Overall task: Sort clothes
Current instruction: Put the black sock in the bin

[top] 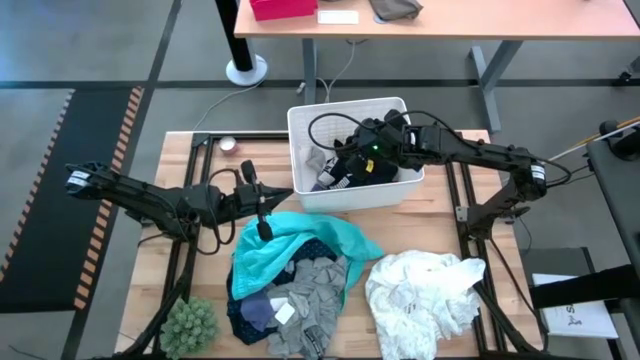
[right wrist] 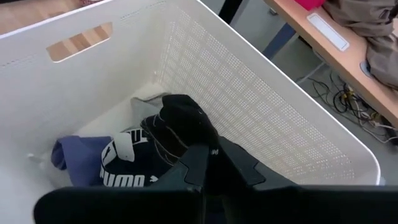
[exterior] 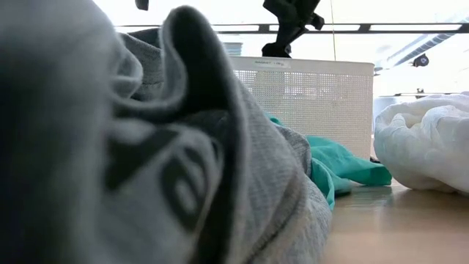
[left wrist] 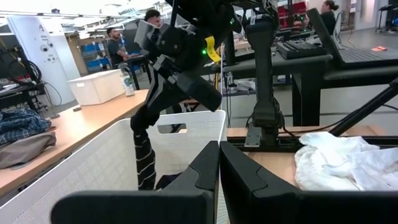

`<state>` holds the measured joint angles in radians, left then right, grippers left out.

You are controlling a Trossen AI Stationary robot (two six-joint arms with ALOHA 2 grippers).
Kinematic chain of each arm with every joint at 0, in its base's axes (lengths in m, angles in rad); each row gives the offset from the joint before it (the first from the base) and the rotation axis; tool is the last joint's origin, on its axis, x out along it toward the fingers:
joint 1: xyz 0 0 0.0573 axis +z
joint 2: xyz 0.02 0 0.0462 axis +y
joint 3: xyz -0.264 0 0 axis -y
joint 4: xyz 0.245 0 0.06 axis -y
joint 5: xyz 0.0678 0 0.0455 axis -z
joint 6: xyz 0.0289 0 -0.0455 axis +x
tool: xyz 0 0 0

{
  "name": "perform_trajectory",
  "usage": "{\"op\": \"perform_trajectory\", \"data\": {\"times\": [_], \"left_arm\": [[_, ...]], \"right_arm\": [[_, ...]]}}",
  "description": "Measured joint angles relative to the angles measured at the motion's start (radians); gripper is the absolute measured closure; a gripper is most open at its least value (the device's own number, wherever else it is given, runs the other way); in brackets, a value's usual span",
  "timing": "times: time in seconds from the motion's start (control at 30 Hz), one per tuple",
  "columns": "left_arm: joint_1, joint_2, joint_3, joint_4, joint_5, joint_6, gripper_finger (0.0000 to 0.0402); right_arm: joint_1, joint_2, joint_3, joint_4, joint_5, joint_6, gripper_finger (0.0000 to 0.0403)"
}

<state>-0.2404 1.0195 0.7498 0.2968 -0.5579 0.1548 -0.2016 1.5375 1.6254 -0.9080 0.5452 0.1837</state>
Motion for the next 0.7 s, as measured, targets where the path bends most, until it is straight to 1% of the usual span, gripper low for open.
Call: {"op": "perform_trajectory", "data": {"times": [0.3, 0.57, 0.7], "left_arm": [[0.000, 0.000, 0.000, 0.000, 0.002, -0.015, 0.0402], [0.000, 0.000, 0.000, 0.001, 0.072, -0.018, 0.0402], [0.000, 0.000, 0.000, 0.001, 0.075, -0.018, 0.0402]], "right_arm": [[0.000, 0.025, -0.002, 0.000, -0.004, -0.010, 0.0389], [0.000, 0.054, -0.003, -0.011, -0.024, -0.022, 0.0389], [0.005, 0.054, -0.003, -0.010, -0.025, -0.038, 0.0390]]}}
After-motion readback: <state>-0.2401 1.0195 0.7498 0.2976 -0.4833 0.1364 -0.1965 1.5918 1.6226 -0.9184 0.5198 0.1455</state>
